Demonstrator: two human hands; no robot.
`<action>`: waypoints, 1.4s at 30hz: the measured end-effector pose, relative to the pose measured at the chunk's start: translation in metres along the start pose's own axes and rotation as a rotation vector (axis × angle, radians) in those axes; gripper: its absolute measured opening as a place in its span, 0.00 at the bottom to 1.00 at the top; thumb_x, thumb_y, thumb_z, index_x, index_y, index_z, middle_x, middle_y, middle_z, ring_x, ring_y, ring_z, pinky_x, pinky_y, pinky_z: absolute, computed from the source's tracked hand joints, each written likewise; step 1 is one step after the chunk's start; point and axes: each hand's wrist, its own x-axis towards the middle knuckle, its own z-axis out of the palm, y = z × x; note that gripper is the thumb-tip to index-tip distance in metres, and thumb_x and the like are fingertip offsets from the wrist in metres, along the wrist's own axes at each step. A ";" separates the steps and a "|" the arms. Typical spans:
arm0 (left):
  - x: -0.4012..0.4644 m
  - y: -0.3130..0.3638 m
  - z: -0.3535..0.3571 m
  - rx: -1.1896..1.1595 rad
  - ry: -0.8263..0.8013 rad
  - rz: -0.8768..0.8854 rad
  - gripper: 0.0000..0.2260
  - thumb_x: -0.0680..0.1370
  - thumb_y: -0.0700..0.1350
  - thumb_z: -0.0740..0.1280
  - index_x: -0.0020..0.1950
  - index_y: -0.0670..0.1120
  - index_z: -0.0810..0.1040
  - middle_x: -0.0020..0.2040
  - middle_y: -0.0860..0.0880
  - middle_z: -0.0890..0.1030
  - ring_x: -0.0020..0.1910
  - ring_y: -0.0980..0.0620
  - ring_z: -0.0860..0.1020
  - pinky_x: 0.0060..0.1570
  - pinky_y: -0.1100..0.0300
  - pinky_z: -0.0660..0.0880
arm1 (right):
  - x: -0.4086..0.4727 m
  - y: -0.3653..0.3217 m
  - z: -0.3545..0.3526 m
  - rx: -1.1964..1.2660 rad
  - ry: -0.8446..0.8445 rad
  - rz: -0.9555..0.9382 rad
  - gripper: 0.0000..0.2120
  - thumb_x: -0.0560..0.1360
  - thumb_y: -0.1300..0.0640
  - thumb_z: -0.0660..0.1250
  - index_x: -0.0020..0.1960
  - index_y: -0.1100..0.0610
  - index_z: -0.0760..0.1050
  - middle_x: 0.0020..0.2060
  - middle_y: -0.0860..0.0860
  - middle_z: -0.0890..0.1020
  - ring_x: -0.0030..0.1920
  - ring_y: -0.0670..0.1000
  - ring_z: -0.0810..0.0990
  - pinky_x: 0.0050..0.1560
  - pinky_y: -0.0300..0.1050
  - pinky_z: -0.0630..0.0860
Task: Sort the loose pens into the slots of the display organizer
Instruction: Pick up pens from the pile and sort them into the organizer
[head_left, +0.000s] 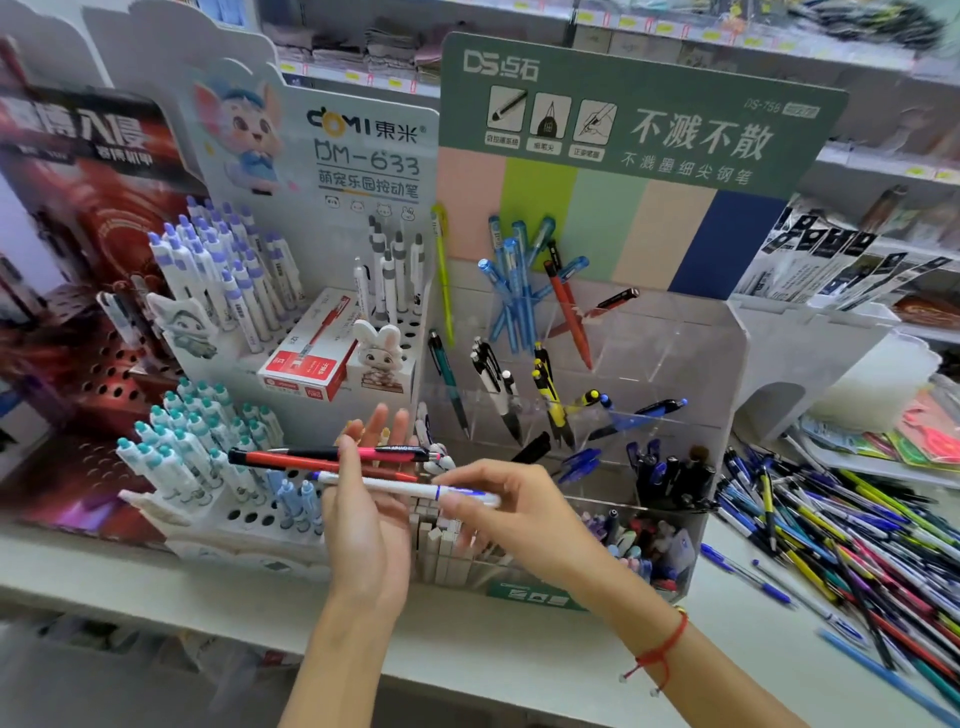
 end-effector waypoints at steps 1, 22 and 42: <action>0.002 0.002 -0.003 0.004 0.014 -0.004 0.10 0.84 0.47 0.53 0.53 0.49 0.73 0.54 0.51 0.83 0.57 0.52 0.81 0.53 0.58 0.79 | -0.001 -0.002 -0.005 0.021 0.032 -0.013 0.06 0.76 0.61 0.69 0.52 0.57 0.80 0.40 0.52 0.84 0.33 0.46 0.82 0.35 0.39 0.79; 0.003 0.024 -0.034 0.210 -0.118 -0.255 0.14 0.83 0.45 0.54 0.63 0.43 0.75 0.58 0.44 0.82 0.57 0.47 0.81 0.57 0.52 0.76 | 0.081 0.036 0.002 -1.084 0.145 -0.272 0.12 0.83 0.52 0.51 0.60 0.56 0.68 0.50 0.53 0.80 0.47 0.58 0.79 0.36 0.49 0.70; -0.008 -0.023 0.010 0.450 -0.442 -0.363 0.20 0.77 0.50 0.56 0.67 0.46 0.73 0.62 0.51 0.80 0.61 0.52 0.79 0.59 0.53 0.72 | -0.013 0.009 -0.017 0.061 0.323 -0.074 0.05 0.74 0.59 0.71 0.50 0.54 0.82 0.43 0.48 0.85 0.45 0.44 0.83 0.45 0.37 0.78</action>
